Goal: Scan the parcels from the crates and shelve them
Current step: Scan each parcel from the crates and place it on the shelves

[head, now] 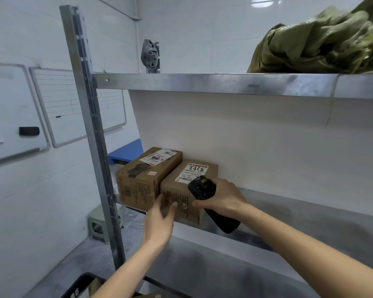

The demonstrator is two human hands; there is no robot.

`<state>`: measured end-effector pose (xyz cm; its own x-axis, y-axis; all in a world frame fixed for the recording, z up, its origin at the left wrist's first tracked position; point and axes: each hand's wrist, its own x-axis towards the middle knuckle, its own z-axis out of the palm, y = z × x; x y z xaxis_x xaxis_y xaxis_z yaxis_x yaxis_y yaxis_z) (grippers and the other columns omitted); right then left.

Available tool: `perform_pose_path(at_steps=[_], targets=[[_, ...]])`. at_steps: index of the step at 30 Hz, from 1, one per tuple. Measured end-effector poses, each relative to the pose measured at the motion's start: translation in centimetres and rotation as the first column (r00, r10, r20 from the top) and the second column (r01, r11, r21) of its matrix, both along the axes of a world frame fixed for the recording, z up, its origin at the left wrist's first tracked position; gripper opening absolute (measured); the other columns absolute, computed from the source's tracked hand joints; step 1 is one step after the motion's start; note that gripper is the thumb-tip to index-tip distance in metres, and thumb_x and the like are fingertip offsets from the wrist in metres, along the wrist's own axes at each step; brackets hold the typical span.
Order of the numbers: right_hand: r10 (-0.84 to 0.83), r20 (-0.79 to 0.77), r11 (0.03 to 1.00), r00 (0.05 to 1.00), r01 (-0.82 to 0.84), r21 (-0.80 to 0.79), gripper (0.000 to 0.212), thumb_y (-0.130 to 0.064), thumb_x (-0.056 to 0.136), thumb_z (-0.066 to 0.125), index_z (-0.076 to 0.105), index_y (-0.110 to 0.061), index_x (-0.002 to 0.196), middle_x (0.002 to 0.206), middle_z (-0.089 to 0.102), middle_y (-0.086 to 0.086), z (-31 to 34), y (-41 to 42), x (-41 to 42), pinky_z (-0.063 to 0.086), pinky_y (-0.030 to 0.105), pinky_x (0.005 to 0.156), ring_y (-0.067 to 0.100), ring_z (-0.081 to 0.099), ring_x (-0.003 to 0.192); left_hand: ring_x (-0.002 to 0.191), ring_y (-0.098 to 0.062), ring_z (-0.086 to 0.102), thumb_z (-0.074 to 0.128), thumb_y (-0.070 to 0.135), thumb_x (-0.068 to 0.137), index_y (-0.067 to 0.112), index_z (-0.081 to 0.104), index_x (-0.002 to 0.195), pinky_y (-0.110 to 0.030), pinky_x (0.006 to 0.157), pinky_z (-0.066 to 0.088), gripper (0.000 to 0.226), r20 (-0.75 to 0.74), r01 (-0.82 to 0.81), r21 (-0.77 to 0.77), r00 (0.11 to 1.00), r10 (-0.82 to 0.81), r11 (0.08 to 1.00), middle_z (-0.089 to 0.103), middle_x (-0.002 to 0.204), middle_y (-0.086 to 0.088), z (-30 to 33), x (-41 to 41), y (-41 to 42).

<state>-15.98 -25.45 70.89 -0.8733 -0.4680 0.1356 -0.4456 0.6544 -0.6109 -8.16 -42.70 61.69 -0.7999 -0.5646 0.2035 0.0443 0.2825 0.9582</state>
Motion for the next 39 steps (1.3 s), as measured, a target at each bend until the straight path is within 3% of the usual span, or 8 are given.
perform_pose_path(at_steps=[7, 10, 16, 20, 23, 27, 32, 39], targets=[[0.007, -0.015, 1.0, 1.0, -0.007, 0.008, 0.051, -0.051, 0.063, 0.088, 0.062, -0.041, 0.105, 0.098, 0.071, -0.014, -0.3, 0.2, 0.1, 0.059, 0.033, 0.079, 0.01, 0.068, 0.089, 0.129, -0.023, 0.053, 0.062, 0.043, 0.096, 0.049, 0.041, 0.132, -0.055, 0.099, 0.053, 0.042, 0.027, 0.006, -0.028, 1.0, -0.005, 1.0, 0.054, 0.142, 0.005, 0.5, 0.3, 0.3], [0.002, -0.032, 1.0, 0.999, -0.002, -0.007, 0.052, -0.052, 0.061, 0.088, 0.062, -0.044, 0.106, 0.102, 0.072, -0.014, -0.5, 0.6, 0.5, 0.058, 0.034, 0.082, 0.012, 0.068, 0.093, 0.129, -0.024, 0.054, 0.062, 0.047, 0.095, 0.039, 0.042, 0.145, -0.055, 0.1, 0.052, 0.055, 0.051, -0.008, -0.041, 0.999, 0.01, 0.999, 0.053, 0.146, 0.004, 0.2, 0.4, -0.2], [-0.018, -0.085, 0.999, 0.996, 0.015, -0.038, 0.047, -0.048, 0.061, 0.087, 0.065, -0.037, 0.101, 0.096, 0.073, -0.013, -0.6, 1.7, 2.5, 0.057, 0.032, 0.077, 0.01, 0.067, 0.089, 0.128, -0.024, 0.054, 0.062, 0.044, 0.096, 0.031, 0.044, 0.148, -0.053, 0.102, 0.051, 0.057, 0.064, -0.018, -0.053, 0.998, 0.021, 0.998, 0.052, 0.146, 0.002, 0.5, 2.5, -0.8], [-0.008, -0.135, 0.999, 0.991, 0.004, -0.033, 0.058, -0.06, 0.057, 0.08, 0.065, -0.033, 0.106, 0.092, 0.073, -0.011, 0.1, 1.6, 4.8, 0.059, 0.034, 0.074, 0.013, 0.068, 0.086, 0.111, -0.018, 0.06, 0.061, 0.043, 0.097, 0.027, 0.049, 0.144, -0.038, 0.098, 0.051, 0.052, 0.094, -0.054, -0.089, 0.994, 0.063, 0.995, 0.06, 0.13, 0.003, 1.3, 5.3, -1.4], [0.018, -0.19, 1.0, 0.982, -0.019, -0.003, 0.069, -0.067, 0.058, 0.076, 0.063, -0.037, 0.118, 0.102, 0.072, -0.012, 1.1, 1.2, 7.2, 0.059, 0.037, 0.081, 0.016, 0.067, 0.095, 0.107, -0.012, 0.061, 0.063, 0.038, 0.097, 0.024, 0.066, 0.123, -0.028, 0.086, 0.048, 0.03, 0.056, -0.1, -0.142, 0.993, 0.109, 0.985, 0.064, 0.111, 0.014, 2.2, 8.2, -2.0], [0.139, -0.17, 0.989, 0.976, -0.145, -0.022, 0.07, -0.06, 0.065, 0.084, 0.061, -0.041, 0.128, 0.103, 0.069, -0.017, 1.1, -0.2, 11.3, 0.057, 0.038, 0.088, 0.012, 0.066, 0.099, 0.089, -0.006, 0.064, 0.065, 0.027, 0.097, 0.023, 0.073, 0.097, -0.017, 0.07, 0.045, 0.009, 0.026, -0.213, -0.216, 0.974, 0.223, 0.953, 0.07, 0.089, 0.014, 2.4, 13.9, -3.3], [0.352, -0.062, 0.936, 0.934, -0.352, 0.015, 0.068, -0.065, 0.061, 0.081, 0.062, -0.04, 0.122, 0.101, 0.071, -0.016, -3.9, -4.8, 18.4, 0.061, 0.042, 0.083, 0.011, 0.069, 0.092, 0.092, -0.013, 0.066, 0.066, 0.029, 0.096, 0.024, 0.073, 0.097, -0.028, 0.08, 0.049, 0.009, 0.08, -0.404, -0.181, 0.903, 0.423, 0.897, 0.073, 0.094, 0.006, -2.0, 24.9, -6.2], [0.547, 0.088, 0.828, 0.832, -0.554, 0.092, 0.072, -0.069, 0.061, 0.079, 0.059, -0.037, 0.122, 0.102, 0.072, -0.015, -14.2, -12.1, 28.8, 0.06, 0.043, 0.085, 0.014, 0.069, 0.094, 0.091, -0.009, 0.066, 0.066, 0.027, 0.096, 0.022, 0.072, 0.099, -0.026, 0.081, 0.05, 0.008, 0.193, -0.585, -0.164, 0.77, 0.607, 0.794, 0.072, 0.093, 0.009, -11.9, 41.1, -9.5]])
